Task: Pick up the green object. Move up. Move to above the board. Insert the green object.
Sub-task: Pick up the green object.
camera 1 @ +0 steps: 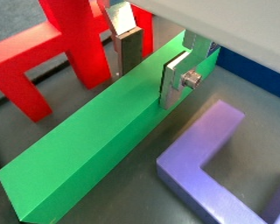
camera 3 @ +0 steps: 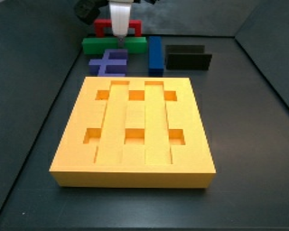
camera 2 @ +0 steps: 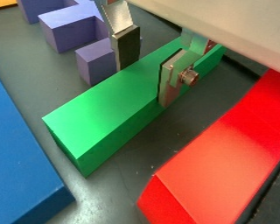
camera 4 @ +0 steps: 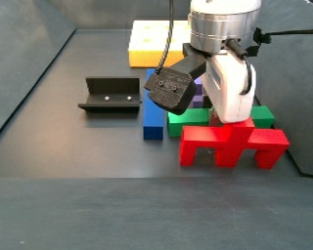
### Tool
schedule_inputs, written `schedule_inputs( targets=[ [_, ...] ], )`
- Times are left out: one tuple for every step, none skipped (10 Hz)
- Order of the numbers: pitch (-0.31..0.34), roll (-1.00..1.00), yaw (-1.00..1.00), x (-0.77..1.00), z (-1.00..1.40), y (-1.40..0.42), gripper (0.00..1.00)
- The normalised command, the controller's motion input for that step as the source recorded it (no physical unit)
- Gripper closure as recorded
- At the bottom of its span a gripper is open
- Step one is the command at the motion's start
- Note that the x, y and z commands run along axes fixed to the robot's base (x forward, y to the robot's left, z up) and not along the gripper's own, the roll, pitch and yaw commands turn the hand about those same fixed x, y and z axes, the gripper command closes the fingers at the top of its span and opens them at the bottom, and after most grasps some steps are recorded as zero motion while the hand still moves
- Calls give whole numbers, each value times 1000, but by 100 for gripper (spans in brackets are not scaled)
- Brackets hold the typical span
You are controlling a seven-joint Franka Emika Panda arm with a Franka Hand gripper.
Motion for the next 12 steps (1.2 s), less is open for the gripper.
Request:
schedule_inputs(
  targets=[
    [0,0,0,0,0,0,100],
    [0,0,0,0,0,0,100],
    [0,0,0,0,0,0,100],
    [0,0,0,0,0,0,100],
    [0,0,0,0,0,0,100],
    [0,0,0,0,0,0,100],
    [0,0,0,0,0,0,100],
    [0,0,0,0,0,0,100],
    [0,0,0,0,0,0,100],
    [0,0,0,0,0,0,100],
    [0,0,0,0,0,0,100],
    [0,0,0,0,0,0,100]
  ],
)
